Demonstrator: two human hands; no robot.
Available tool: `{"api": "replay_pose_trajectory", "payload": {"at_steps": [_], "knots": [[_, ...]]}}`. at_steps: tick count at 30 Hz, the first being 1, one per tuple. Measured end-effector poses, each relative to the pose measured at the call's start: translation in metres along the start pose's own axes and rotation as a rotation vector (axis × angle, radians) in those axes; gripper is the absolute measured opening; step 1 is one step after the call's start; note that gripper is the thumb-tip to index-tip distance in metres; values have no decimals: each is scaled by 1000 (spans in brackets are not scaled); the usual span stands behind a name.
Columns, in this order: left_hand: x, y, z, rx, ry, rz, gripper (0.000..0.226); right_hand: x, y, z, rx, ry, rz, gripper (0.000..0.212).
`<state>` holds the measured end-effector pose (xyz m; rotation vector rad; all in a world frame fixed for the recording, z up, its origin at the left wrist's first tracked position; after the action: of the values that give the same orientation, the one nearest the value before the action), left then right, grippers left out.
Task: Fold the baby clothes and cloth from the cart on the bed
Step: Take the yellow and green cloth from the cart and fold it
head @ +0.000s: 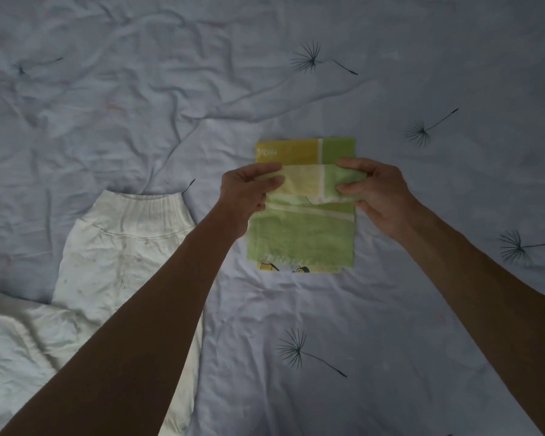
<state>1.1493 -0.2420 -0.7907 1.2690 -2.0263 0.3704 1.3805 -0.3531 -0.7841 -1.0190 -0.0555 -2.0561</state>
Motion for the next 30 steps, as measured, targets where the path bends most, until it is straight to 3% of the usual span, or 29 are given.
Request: {"api": "replay_pose_trajectory", "payload": {"at_steps": [23, 30], "knots": [[-104, 6, -124, -37, -137, -21, 32, -101, -39, 112, 124, 84, 3, 48], [-136, 10, -133, -52, -118, -67, 32, -138, -51, 126, 38, 57, -27, 43]]}}
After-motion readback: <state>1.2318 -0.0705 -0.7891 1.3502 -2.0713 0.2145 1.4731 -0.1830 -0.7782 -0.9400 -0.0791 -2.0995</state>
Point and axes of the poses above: each hand's wrist, its own x-axis away from the middle knuckle, its own y-axis out of the back of the hand, z = x × y, the point moved 5 cm from there along -x, towards the middle knuckle, and after that the axes turned 13 degrees about -x, right-handed, at the moved point
